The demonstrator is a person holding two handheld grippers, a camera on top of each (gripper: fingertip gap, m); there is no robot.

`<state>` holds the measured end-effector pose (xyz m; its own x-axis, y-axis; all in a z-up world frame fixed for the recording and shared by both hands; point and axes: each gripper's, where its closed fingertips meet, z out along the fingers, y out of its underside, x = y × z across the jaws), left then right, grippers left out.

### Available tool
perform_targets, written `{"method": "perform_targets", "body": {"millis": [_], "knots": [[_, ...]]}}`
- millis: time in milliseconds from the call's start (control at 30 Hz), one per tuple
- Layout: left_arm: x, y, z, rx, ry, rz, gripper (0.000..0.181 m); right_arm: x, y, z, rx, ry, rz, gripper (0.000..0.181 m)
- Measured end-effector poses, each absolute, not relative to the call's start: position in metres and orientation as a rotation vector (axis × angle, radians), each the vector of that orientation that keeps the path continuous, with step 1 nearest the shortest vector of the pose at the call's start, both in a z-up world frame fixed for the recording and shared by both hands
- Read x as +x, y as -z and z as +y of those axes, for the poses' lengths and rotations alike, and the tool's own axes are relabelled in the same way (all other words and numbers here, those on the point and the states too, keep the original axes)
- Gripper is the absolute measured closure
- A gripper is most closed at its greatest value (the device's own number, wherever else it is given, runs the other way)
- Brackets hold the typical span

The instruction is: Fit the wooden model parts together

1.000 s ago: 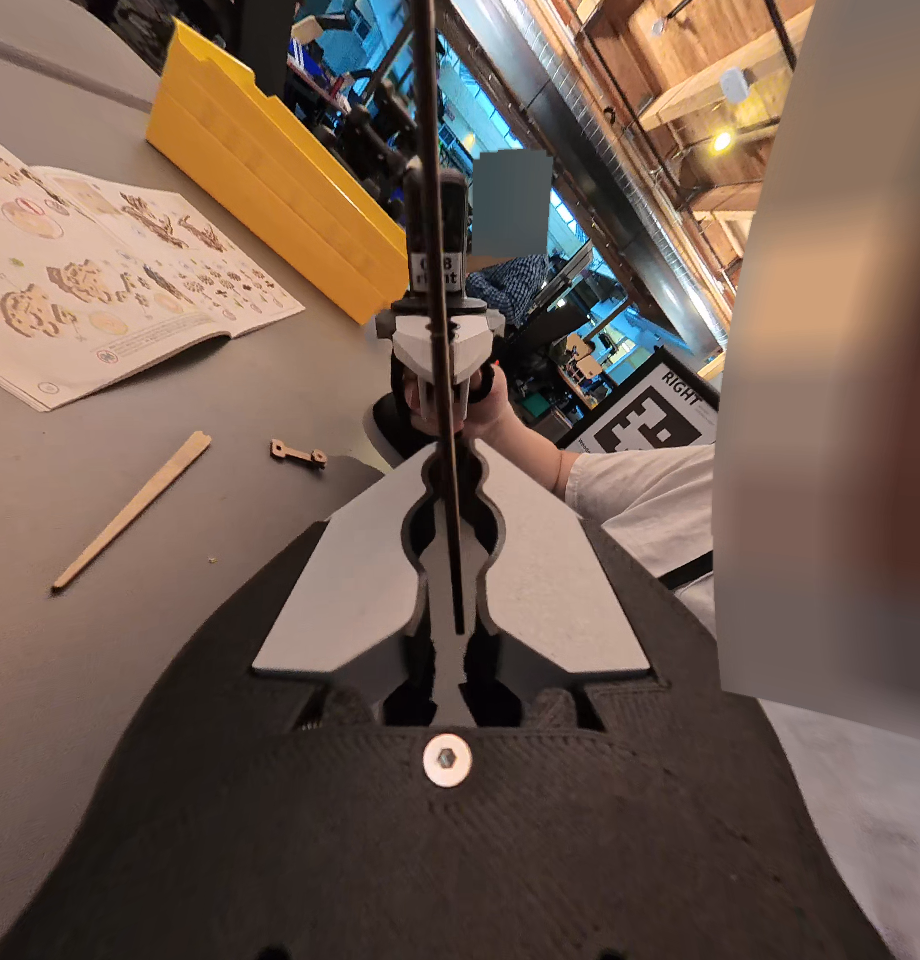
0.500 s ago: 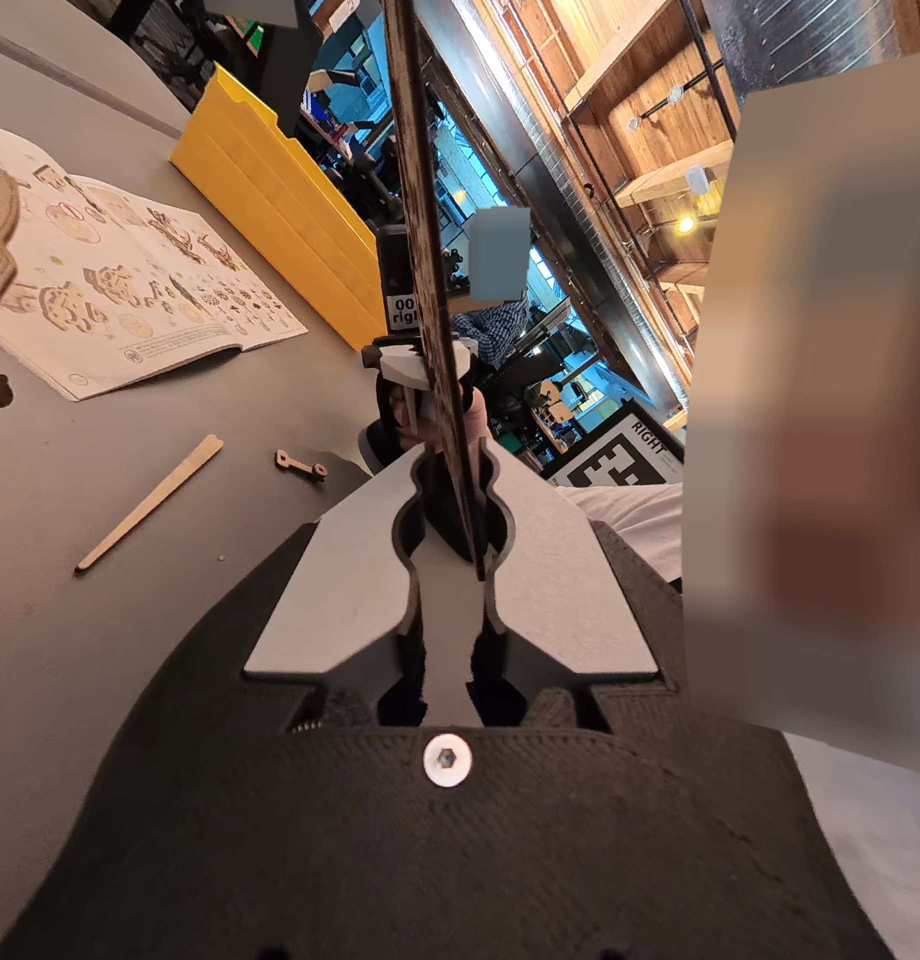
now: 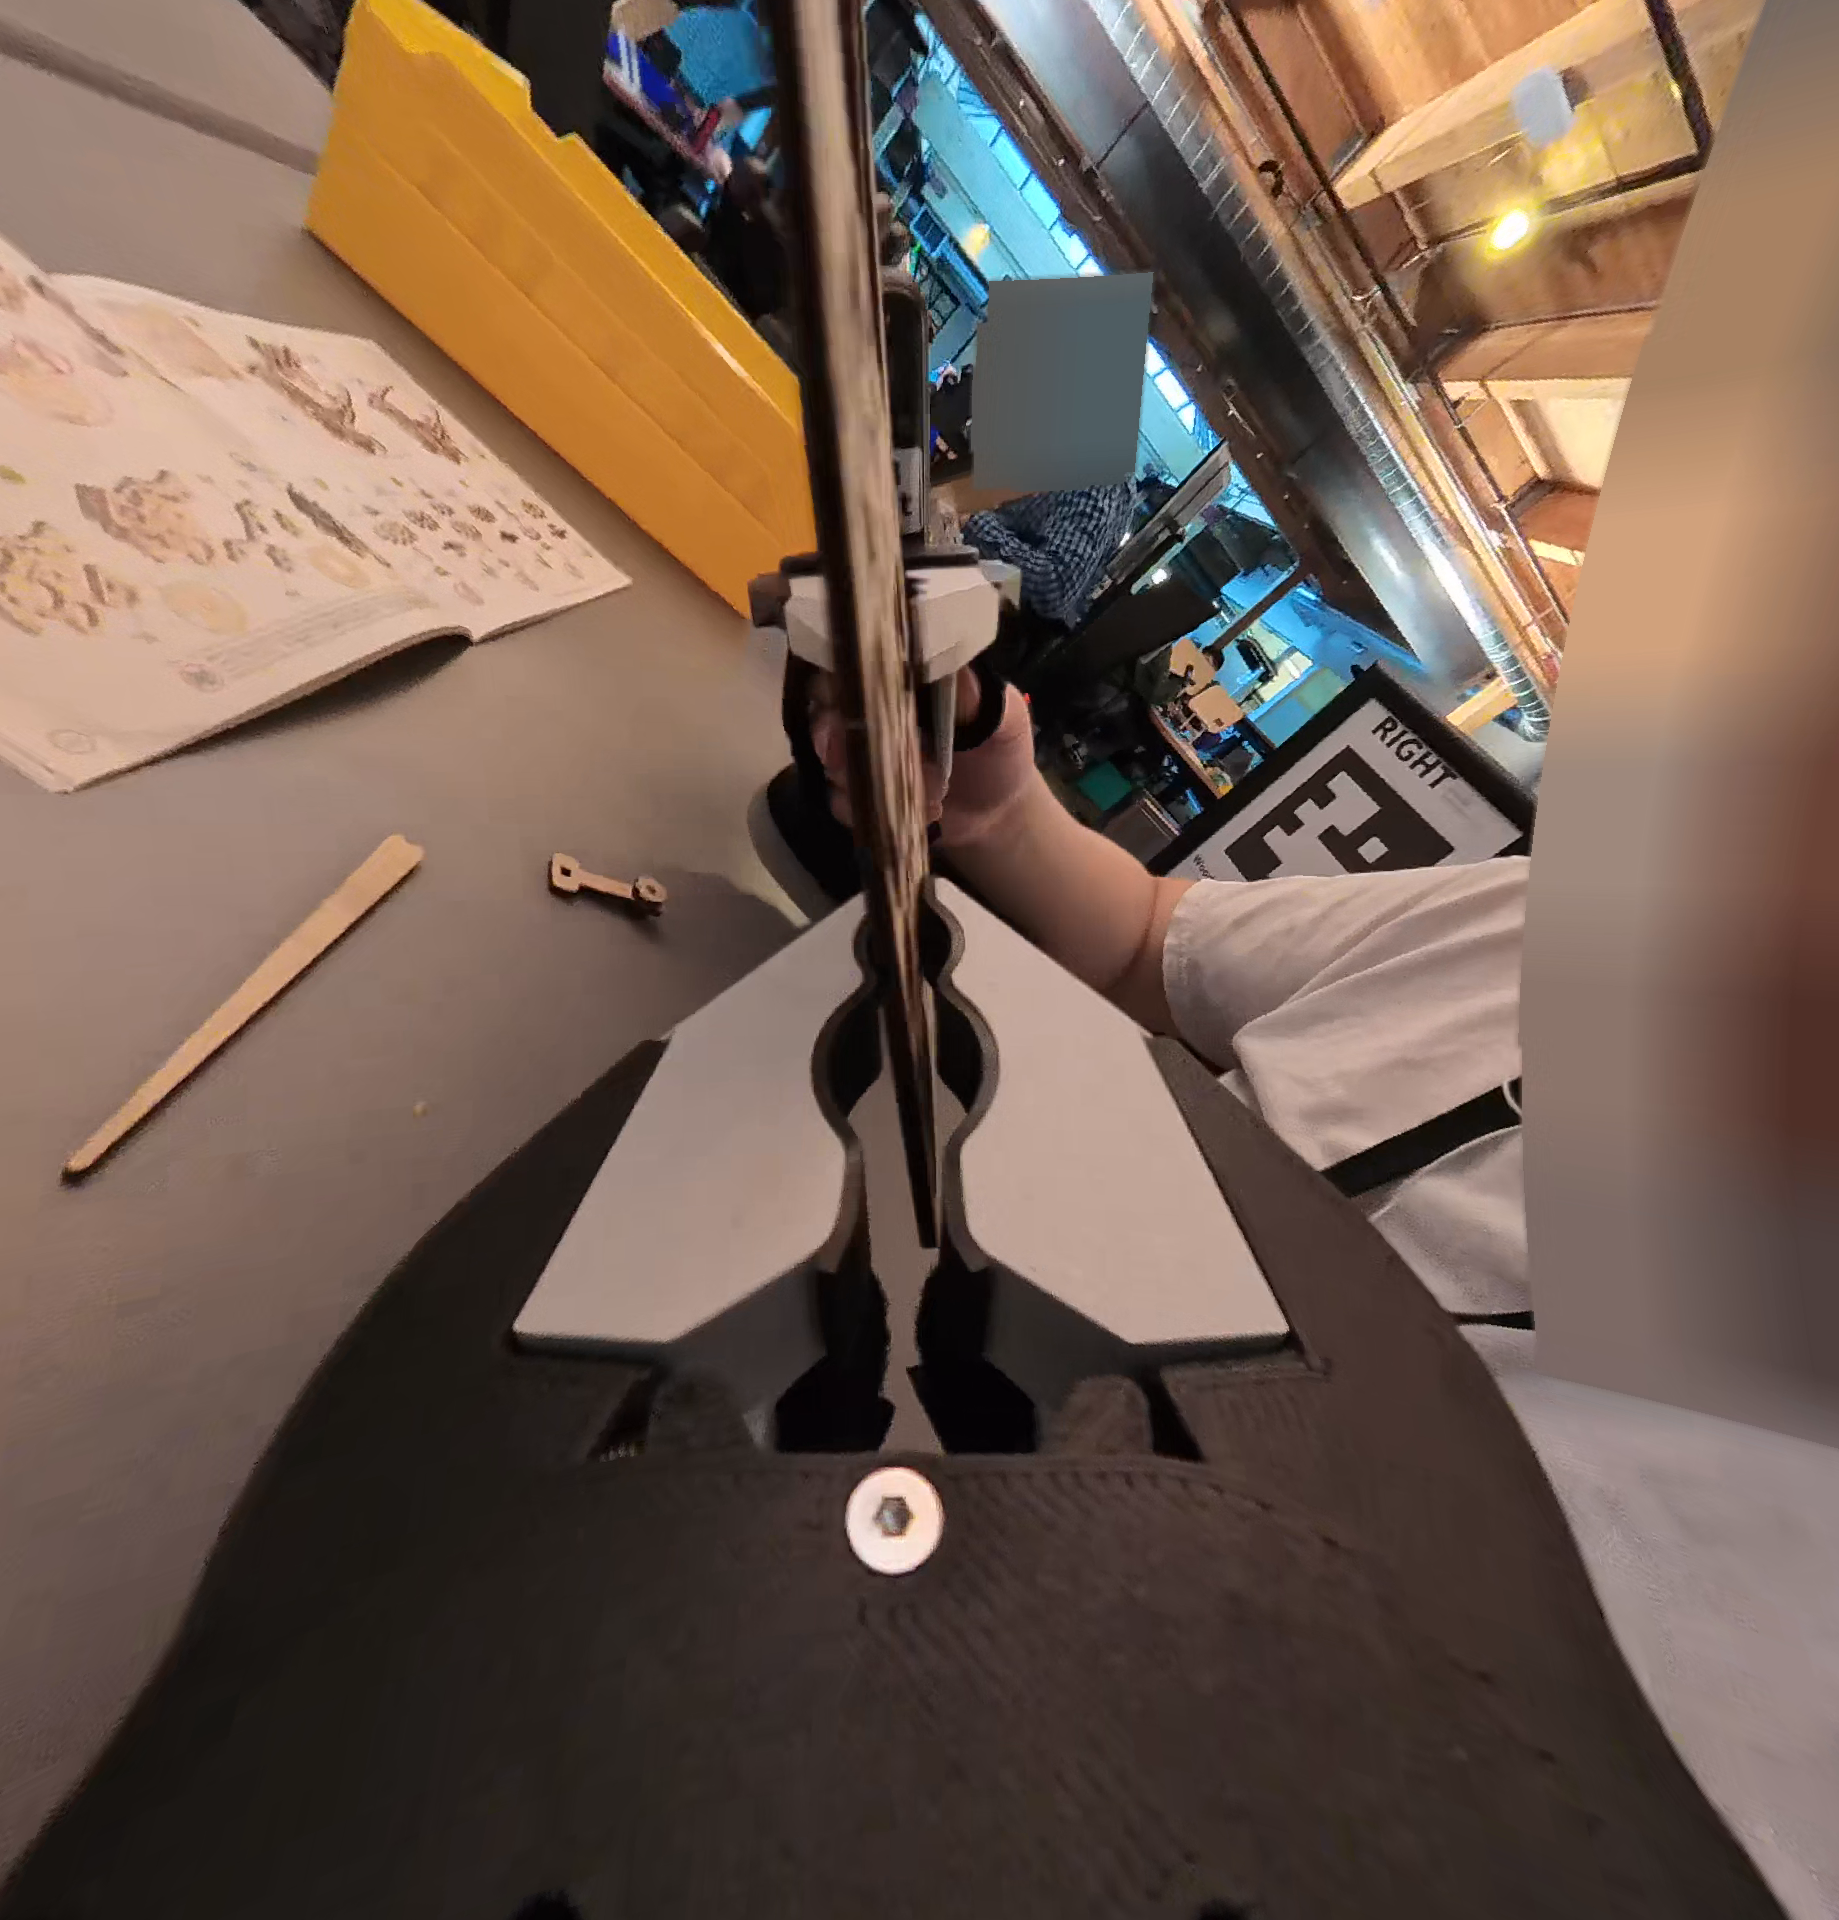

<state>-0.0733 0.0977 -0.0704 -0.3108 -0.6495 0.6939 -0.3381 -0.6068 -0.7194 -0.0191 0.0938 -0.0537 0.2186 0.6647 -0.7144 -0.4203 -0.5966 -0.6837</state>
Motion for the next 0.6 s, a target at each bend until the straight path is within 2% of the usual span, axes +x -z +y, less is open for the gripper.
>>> {"method": "perform_targets", "body": {"millis": [33, 133, 167, 200, 400, 500, 533, 600], "knots": [[-0.073, 0.065, 0.097, -1.656, 2.017, 1.241, 0.181, -0.019, 0.047, 0.094, -1.578, -1.498, -0.244, 0.173], [-0.074, 0.051, 0.102, -1.589, 1.932, 1.188, 0.181, -0.023, 0.038, 0.098, -1.592, -1.286, -0.254, 0.126], [-0.076, 0.045, 0.105, -1.572, 1.896, 1.156, 0.181, -0.024, 0.036, 0.099, -1.596, -1.212, -0.231, 0.118], [-0.078, 0.039, 0.108, -1.561, 1.861, 1.115, 0.181, -0.026, 0.035, 0.099, -1.591, -1.171, -0.187, 0.117], [-0.086, 0.033, 0.094, -1.538, 1.801, 0.873, 0.181, -0.067, 0.038, 0.095, -1.471, -1.283, 0.072, 0.138], [-0.089, 0.039, 0.084, -1.523, 1.851, 0.746, 0.181, -0.075, 0.037, 0.091, -1.395, -1.422, 0.136, 0.171], [-0.091, 0.042, 0.082, -1.532, 1.87, 0.716, 0.181, -0.078, 0.042, 0.089, -1.399, -1.466, 0.149, 0.178], [-0.096, 0.05, 0.079, -1.552, 1.882, 0.695, 0.18, -0.084, 0.049, 0.085, -1.413, -1.546, 0.161, 0.181]]}}
